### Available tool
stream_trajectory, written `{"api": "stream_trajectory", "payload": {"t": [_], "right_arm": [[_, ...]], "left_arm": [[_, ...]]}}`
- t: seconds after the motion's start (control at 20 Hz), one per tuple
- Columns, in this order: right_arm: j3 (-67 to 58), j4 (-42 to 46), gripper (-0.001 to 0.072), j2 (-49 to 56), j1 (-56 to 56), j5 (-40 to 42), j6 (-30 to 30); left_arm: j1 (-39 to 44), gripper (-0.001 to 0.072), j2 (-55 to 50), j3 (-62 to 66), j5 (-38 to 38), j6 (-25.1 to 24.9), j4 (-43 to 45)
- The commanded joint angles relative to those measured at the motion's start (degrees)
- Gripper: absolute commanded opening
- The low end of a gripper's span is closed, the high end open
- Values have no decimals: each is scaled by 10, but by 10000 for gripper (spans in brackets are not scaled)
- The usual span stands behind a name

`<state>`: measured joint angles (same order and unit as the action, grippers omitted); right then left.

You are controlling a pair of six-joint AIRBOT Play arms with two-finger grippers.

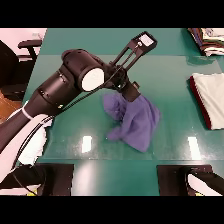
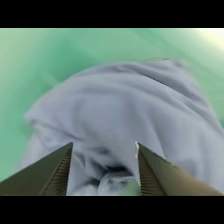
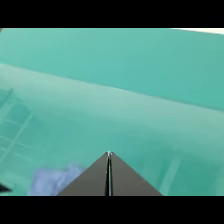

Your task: Fold the shirts.

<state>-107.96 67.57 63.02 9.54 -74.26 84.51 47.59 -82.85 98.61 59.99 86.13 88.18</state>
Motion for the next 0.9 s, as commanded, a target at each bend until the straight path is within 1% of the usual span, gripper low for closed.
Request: {"api": "stream_trajectory", "payload": {"t": [0.0,0.1,0.15,0.25,0.35,0.45,0.55,0.65,0.85], "right_arm": [[-2,0,20,0,0,-14,0],[-2,0,20,0,0,-14,0],[-2,0,20,0,0,-14,0],[-2,0,20,0,0,-14,0],[-2,0,20,0,0,-14,0],[-2,0,20,0,0,-14,0],[-2,0,20,0,0,-14,0],[-2,0,20,0,0,-14,0],[-1,0,20,0,0,-14,0]], "left_arm": [[-72,477,-3,4,39,30,-10],[-156,477,-2,-3,93,52,-18],[-191,477,-2,-20,102,54,-38],[-248,477,-2,-86,91,54,-129],[-269,477,-3,-168,57,40,-217],[-266,477,-7,-254,14,17,-296],[-251,478,-9,-319,-45,-8,-367],[-231,478,-10,-356,-87,-12,-402],[-179,479,-23,-361,-110,-12,-410]]}}
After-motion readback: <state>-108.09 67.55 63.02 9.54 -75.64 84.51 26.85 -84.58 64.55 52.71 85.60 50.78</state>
